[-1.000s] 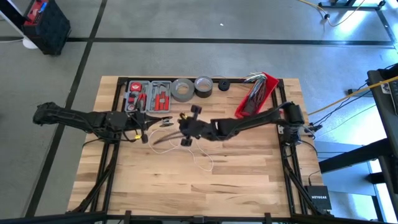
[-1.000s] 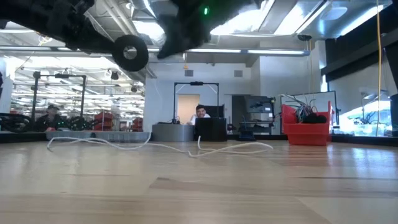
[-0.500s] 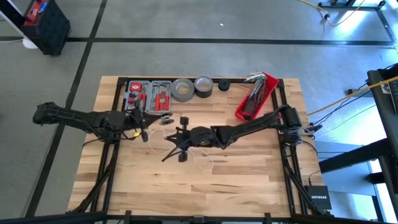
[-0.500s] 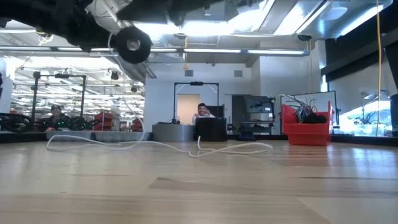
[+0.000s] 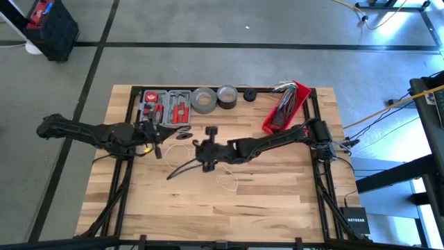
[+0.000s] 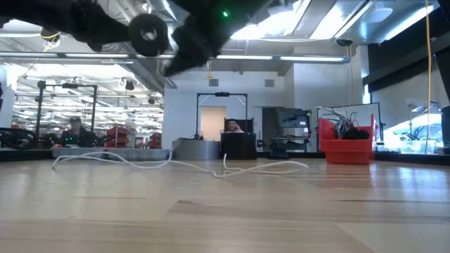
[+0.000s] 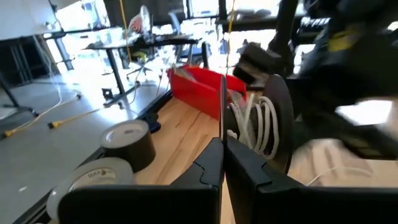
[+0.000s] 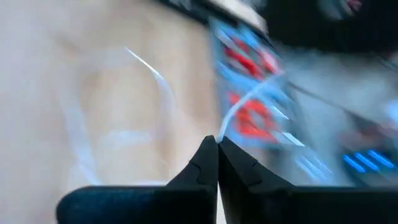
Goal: Coil cords
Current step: Uncoil the white wire from the black spool
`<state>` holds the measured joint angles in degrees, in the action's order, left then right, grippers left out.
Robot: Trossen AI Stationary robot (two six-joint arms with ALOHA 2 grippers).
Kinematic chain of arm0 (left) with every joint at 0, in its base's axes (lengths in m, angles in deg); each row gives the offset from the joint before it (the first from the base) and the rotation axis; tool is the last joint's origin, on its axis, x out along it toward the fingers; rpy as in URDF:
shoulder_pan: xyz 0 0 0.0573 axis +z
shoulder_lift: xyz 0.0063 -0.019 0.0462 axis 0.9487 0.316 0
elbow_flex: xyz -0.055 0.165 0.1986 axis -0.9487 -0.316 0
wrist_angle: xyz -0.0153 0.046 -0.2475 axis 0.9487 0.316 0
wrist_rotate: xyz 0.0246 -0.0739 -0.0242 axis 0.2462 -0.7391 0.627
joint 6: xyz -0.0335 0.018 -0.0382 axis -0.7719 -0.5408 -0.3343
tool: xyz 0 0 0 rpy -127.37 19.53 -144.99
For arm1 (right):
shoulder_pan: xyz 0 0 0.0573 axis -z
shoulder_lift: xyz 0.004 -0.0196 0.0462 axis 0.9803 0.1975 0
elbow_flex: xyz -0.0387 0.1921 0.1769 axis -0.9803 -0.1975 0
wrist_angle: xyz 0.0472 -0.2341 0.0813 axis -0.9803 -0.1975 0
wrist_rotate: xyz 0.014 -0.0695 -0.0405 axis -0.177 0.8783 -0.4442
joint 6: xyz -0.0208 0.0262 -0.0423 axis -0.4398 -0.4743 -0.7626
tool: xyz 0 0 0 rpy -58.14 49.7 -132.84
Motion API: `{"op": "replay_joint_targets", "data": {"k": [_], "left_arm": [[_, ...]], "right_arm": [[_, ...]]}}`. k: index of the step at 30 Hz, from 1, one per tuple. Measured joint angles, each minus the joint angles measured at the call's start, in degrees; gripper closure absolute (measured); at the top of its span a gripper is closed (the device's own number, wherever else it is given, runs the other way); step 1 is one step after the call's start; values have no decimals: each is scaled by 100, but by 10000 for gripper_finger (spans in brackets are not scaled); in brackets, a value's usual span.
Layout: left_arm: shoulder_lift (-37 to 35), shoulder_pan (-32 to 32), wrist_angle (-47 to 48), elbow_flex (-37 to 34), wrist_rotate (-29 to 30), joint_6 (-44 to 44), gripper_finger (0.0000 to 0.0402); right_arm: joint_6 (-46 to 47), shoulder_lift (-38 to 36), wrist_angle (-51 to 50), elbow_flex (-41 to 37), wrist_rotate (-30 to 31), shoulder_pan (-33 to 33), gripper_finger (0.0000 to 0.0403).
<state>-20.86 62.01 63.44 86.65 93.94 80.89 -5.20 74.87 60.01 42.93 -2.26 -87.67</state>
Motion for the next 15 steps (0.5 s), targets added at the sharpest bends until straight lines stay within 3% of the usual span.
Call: {"op": "replay_joint_targets", "data": {"k": [5,8,11,15], "left_arm": [[-373,-133,348,6,-1,22,398],[-510,-123,754,7,0,62,398],[-518,-70,1053,7,3,194,398],[-288,72,1270,7,6,461,398]], "right_arm": [[449,-11,-1543,435,1591,-92,399],[617,-54,-1793,684,2205,-268,399],[553,-102,-1580,918,2457,-465,398],[161,-103,-739,1125,2288,-718,398]]}}
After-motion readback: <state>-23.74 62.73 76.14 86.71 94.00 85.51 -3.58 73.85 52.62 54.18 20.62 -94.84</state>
